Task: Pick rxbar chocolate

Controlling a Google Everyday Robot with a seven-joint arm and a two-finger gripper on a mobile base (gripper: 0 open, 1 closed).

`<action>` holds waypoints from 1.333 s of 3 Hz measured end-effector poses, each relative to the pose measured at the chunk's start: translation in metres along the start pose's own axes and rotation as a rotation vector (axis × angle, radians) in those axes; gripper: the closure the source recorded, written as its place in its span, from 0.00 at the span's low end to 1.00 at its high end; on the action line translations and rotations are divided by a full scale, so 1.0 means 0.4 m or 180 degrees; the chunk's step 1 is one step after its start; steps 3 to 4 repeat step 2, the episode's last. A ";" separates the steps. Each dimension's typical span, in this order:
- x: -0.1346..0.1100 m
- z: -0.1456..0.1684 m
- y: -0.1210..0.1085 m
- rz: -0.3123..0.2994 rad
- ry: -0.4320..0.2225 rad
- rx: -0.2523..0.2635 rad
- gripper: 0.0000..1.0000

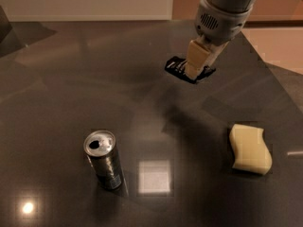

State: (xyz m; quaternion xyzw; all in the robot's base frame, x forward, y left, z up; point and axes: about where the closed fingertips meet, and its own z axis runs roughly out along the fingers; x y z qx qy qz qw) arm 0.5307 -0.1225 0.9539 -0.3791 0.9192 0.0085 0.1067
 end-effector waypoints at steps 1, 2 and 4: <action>-0.024 -0.055 0.004 -0.0180 -0.0123 0.0027 1.00; -0.038 -0.053 0.001 -0.0186 -0.0180 0.0046 1.00; -0.038 -0.053 0.001 -0.0186 -0.0180 0.0046 1.00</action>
Offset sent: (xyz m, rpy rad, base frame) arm 0.0010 0.0043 0.0182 0.0078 -0.0298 0.0432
